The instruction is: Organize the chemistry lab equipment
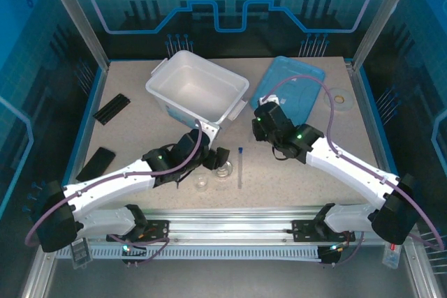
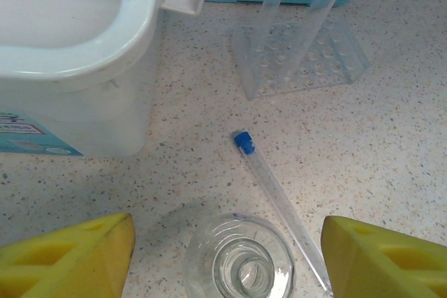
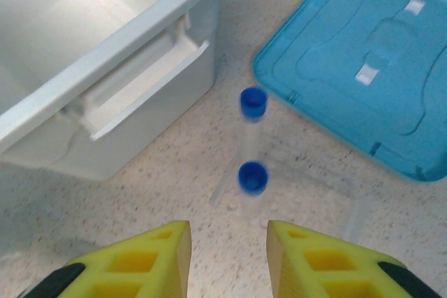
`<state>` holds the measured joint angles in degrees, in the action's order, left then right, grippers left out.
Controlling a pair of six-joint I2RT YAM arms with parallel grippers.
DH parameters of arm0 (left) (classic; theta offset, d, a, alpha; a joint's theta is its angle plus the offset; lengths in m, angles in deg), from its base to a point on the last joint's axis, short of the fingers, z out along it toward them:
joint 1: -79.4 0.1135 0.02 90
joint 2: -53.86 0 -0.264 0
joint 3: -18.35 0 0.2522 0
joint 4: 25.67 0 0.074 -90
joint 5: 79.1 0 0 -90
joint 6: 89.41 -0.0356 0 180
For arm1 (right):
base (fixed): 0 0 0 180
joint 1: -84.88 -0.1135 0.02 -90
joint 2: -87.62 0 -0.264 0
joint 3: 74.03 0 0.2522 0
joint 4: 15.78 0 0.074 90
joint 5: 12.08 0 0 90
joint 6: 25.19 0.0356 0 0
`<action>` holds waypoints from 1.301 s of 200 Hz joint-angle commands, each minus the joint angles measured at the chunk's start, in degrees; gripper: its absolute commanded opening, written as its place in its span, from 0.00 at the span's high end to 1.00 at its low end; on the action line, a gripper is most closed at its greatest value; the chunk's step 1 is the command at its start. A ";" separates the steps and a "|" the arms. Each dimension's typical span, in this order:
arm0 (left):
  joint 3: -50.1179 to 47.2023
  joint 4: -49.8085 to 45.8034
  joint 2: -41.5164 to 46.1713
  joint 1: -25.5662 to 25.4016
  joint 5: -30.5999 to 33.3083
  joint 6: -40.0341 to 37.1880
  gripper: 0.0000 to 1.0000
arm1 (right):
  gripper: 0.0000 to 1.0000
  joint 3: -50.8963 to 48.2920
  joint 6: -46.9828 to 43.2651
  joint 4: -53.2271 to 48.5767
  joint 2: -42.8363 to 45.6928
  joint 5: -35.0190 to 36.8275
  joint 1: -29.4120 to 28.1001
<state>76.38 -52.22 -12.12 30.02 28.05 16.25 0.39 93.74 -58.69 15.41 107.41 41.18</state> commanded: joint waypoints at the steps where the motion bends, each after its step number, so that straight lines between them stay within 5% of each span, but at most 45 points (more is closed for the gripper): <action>1: -1.45 -0.96 1.79 0.93 1.34 2.09 0.28 | 0.66 0.04 3.56 -3.48 1.11 -1.09 -2.50; 143: -6.28 -0.47 6.06 4.56 -5.55 6.58 0.28 | 0.68 -1.13 10.36 0.91 -16.49 -13.33 -6.79; 260: -6.66 -0.28 5.95 4.69 -5.46 5.83 0.28 | 0.69 -0.19 12.63 2.59 -26.75 -14.07 -5.07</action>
<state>70.17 -52.88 -6.91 34.30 23.46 21.68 -0.81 104.99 -56.79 -9.31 93.86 35.39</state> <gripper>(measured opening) 0.716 0.317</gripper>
